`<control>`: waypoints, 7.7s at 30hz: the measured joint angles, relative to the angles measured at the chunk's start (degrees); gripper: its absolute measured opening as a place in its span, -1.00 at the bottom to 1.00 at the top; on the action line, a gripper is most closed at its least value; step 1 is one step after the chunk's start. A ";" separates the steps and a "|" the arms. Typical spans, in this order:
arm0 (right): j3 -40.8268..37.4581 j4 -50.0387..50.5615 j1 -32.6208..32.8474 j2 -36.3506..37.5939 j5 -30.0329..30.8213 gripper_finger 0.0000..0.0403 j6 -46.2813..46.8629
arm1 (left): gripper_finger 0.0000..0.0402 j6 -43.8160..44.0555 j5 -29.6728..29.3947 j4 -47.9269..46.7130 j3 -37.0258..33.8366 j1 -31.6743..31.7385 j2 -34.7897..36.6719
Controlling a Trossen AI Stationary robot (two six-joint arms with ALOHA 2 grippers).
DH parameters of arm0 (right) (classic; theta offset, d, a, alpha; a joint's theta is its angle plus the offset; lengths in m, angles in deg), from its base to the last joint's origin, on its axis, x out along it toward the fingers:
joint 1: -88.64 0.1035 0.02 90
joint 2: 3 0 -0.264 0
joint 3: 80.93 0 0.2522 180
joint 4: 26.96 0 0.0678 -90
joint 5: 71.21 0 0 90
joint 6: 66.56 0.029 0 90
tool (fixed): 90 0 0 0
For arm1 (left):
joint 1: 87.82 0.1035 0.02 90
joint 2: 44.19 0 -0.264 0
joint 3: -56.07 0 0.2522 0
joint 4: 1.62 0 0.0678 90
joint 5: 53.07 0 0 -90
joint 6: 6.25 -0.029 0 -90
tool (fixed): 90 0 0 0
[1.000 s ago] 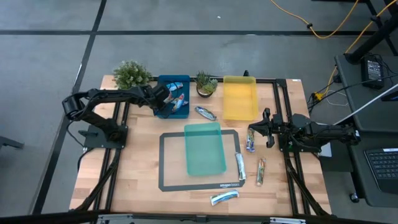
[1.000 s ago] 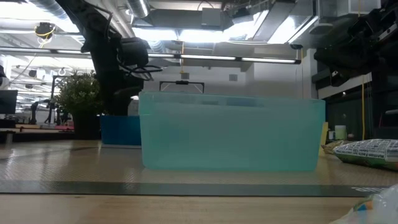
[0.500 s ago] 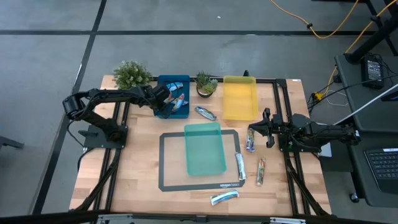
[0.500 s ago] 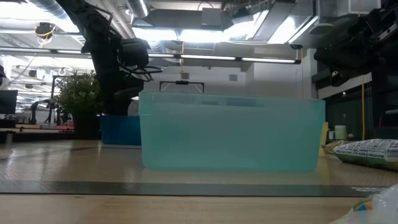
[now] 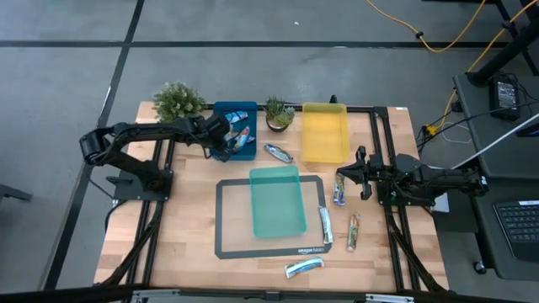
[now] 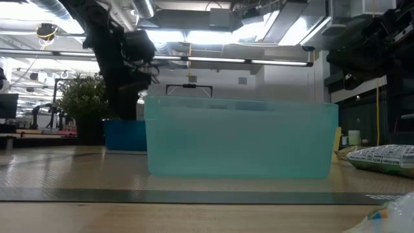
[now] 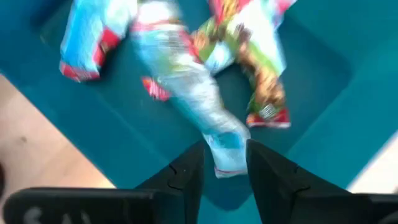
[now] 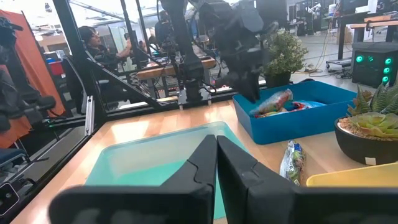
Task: Pick and place Granola Bars by type
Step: Put the blue granola bar into the yellow bin
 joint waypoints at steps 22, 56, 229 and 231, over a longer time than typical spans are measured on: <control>0.00 0.02 0.00 0.00 0.00 -0.92 0.00 | -0.99 -0.58 26.63 18.31 1.30 -23.09 40.89; 0.00 0.02 -0.01 0.01 -0.04 -0.92 0.01 | -0.99 -9.46 6.25 35.27 -43.07 -29.68 77.71; 29.86 40.18 0.07 -72.62 -1.62 0.52 63.43 | -0.98 -12.18 7.36 31.06 -43.05 -29.67 77.12; 29.94 40.00 0.07 -73.31 -1.56 0.52 63.21 | -0.98 -12.18 7.36 31.04 -43.05 -29.67 77.12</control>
